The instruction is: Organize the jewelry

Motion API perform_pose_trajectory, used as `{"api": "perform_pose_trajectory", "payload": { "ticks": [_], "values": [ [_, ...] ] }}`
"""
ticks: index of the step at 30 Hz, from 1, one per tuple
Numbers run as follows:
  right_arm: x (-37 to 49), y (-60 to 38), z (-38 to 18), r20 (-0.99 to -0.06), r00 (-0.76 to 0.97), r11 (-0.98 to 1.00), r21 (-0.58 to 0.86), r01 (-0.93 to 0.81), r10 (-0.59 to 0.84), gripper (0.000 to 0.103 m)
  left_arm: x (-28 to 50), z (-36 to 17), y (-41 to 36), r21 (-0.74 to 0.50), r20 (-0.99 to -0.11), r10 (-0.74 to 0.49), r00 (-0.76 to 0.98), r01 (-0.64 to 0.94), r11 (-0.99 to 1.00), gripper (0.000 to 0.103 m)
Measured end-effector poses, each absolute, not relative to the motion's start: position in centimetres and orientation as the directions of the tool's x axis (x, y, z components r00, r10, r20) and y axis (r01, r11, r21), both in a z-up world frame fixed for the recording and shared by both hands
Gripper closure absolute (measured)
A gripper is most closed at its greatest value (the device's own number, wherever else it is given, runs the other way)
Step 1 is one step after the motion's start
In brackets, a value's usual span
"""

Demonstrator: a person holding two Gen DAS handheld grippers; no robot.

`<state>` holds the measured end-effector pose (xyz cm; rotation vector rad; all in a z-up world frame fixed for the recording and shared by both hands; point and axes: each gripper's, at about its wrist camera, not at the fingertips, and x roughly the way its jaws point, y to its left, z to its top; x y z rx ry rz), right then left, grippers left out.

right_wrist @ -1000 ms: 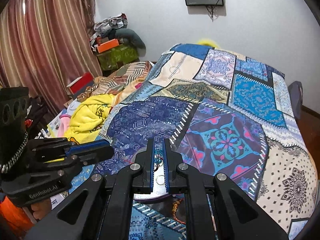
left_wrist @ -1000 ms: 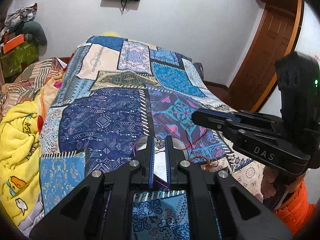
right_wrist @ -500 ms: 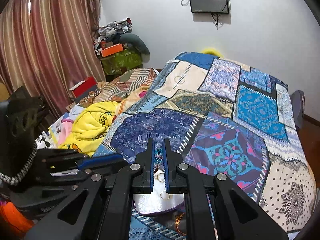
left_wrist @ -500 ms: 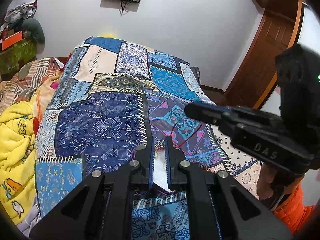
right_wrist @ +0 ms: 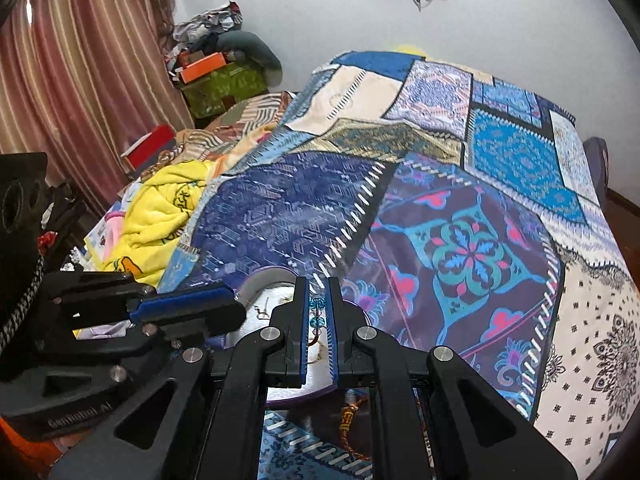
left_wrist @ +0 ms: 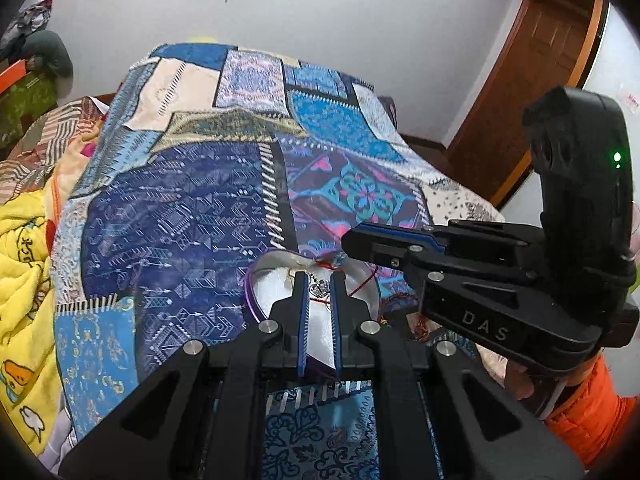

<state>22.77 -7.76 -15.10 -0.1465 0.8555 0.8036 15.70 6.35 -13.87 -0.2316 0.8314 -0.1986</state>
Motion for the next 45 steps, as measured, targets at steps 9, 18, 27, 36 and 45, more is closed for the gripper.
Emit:
{"api": "perform_pose_trajectory", "payload": {
  "ticks": [9, 18, 27, 36, 45],
  "values": [
    [22.5, -7.4, -16.5, -0.743, 0.352, 0.697, 0.208, -0.686, 0.569, 0.096, 15.8, -14.5, 6.6, -0.266, -0.72, -0.249, 0.648, 0.074, 0.961, 0.094],
    [22.6, -7.0, -16.6, -0.74, 0.343, 0.69, 0.22, -0.69, 0.579, 0.096, 14.9, -13.8, 8.0, -0.275, -0.71, -0.233, 0.665, 0.044, 0.961, 0.09],
    [21.4, -6.6, -16.5, -0.741, 0.327, 0.673, 0.221, -0.706, 0.586, 0.096, 13.5, -12.6, 9.3, -0.259, -0.697, -0.19, 0.692, 0.004, 0.966, 0.087],
    [21.1, -6.6, -16.6, -0.761, 0.328, 0.689, 0.206, -0.695, 0.56, 0.096, 12.8, -12.5, 8.7, -0.232, -0.703, -0.174, 0.69, 0.008, 0.973, 0.087],
    [20.6, -9.0, -14.0, -0.725, 0.407, 0.72, 0.174, -0.671, 0.555, 0.076, 11.9, -11.2, 8.3, -0.204, -0.689, -0.151, 0.709, 0.01, 0.979, 0.082]
  ]
}}
